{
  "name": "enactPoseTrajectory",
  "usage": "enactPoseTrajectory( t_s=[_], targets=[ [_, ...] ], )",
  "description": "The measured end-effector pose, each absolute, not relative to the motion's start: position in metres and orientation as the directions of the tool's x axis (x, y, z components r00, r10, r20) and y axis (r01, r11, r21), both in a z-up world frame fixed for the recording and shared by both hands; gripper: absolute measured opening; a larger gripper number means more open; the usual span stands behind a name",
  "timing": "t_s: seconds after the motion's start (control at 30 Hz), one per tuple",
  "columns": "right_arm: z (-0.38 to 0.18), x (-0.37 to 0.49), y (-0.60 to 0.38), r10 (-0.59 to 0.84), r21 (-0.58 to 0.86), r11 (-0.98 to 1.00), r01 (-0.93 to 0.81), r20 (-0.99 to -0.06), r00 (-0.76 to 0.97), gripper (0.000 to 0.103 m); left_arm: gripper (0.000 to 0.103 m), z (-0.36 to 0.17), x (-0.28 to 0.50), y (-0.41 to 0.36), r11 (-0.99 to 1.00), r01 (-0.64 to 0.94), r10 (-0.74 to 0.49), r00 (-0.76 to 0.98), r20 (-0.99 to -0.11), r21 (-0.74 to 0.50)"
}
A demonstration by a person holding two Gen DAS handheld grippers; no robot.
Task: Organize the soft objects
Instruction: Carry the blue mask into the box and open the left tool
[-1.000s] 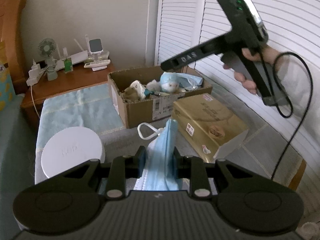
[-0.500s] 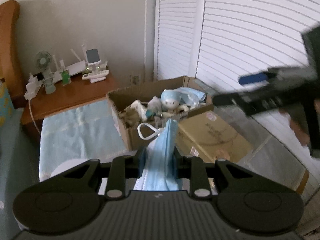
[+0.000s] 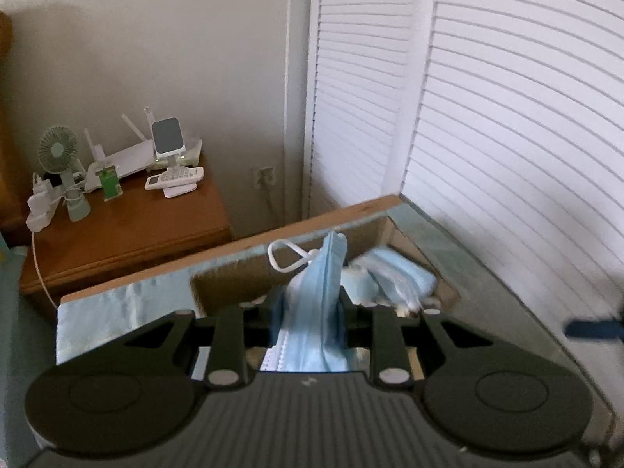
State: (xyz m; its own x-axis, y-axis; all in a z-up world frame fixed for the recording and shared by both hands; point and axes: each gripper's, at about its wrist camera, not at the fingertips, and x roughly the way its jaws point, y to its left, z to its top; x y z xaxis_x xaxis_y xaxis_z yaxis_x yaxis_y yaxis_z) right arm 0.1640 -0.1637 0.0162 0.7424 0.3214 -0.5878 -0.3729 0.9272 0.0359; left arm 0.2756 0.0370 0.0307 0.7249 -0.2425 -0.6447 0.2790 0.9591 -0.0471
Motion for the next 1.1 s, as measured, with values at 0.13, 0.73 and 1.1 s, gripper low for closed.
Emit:
enactPoseTrajectory(
  t_s=[0.13, 0.73, 1.1],
  targets=[
    [0.017, 0.164, -0.169, 0.319, 0.045, 0.931, -0.361, -0.582, 0.748, 0.103, 0.042, 0.02, 0.305, 0.032, 0.97, 0.234, -0.22, 0.718, -0.661, -0.068],
    [0.024, 0.16, -0.175, 0.272, 0.065, 0.954, -0.294, -0.602, 0.751, 0.103, 0.099, 0.03, 0.216, 0.044, 0.985, 0.168, -0.153, 0.796, -0.586, -0.028],
    [0.036, 0.16, -0.157, 0.134, 0.038, 0.988, -0.148, -0.688, 0.713, 0.103, 0.099, 0.043, 0.139, 0.043, 0.999, 0.014, -0.03, 0.763, -0.646, -0.03]
  ],
)
